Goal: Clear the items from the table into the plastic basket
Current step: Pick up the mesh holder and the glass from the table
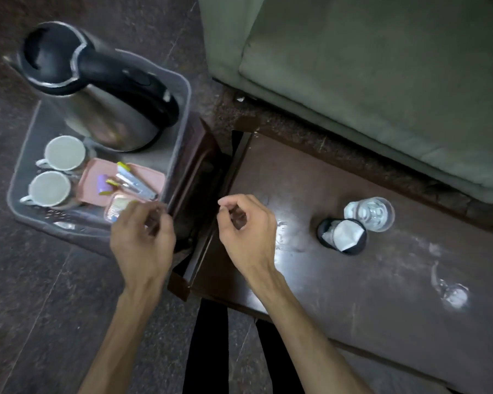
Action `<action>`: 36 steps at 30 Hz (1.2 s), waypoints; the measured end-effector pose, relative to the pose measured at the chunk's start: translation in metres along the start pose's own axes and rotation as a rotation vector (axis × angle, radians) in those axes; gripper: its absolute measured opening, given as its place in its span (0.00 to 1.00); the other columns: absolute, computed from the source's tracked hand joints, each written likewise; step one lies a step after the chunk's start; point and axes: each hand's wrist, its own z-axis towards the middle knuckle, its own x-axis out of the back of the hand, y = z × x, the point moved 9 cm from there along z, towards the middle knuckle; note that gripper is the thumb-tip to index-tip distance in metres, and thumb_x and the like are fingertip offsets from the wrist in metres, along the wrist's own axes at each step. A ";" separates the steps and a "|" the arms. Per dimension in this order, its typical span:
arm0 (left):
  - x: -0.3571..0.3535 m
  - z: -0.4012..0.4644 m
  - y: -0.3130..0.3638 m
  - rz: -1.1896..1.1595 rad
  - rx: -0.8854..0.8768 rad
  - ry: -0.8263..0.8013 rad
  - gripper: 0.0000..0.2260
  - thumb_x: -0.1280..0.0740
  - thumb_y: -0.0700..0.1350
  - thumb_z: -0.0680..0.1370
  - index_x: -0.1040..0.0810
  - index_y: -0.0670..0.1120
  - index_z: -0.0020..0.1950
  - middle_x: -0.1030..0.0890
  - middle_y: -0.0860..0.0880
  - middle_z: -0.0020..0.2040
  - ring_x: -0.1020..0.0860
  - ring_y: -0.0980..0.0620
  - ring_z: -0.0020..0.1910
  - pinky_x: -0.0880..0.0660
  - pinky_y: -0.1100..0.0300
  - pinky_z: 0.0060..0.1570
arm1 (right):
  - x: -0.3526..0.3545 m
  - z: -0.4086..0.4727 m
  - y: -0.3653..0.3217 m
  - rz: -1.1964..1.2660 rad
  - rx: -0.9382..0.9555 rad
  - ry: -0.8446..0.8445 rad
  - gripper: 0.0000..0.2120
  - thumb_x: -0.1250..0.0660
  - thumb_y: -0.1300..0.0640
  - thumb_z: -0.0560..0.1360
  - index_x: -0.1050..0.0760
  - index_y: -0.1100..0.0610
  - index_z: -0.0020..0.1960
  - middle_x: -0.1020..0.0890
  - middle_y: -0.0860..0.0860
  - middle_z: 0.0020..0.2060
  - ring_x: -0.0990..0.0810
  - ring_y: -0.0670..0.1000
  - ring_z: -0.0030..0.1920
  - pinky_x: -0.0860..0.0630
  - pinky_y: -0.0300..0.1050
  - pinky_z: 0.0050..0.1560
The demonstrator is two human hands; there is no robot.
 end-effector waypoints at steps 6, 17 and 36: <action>-0.118 -0.081 0.085 -0.018 -0.155 -0.444 0.08 0.31 0.45 0.74 0.15 0.46 0.51 0.19 0.49 0.42 0.20 0.44 0.42 0.21 0.44 0.47 | 0.091 -0.011 0.061 -0.073 -0.112 0.181 0.05 0.29 0.58 0.73 0.15 0.51 0.47 0.14 0.45 0.41 0.17 0.45 0.39 0.19 0.48 0.43; -0.273 -0.180 0.195 0.204 -0.282 -0.865 0.48 0.21 0.59 0.68 0.40 0.46 0.81 0.36 0.48 0.77 0.36 0.45 0.77 0.31 0.47 0.74 | 0.272 0.008 0.192 -0.567 -0.431 0.154 0.45 0.24 0.64 0.66 0.36 0.55 0.80 0.34 0.59 0.77 0.31 0.62 0.73 0.30 0.57 0.72; -0.260 -0.138 0.165 0.186 -0.152 -0.540 0.42 0.20 0.53 0.64 0.29 0.42 0.74 0.26 0.44 0.66 0.27 0.44 0.65 0.26 0.53 0.66 | 0.233 0.035 0.236 -0.551 -0.229 -0.078 0.46 0.18 0.53 0.63 0.31 0.47 0.77 0.25 0.53 0.66 0.27 0.57 0.67 0.23 0.54 0.63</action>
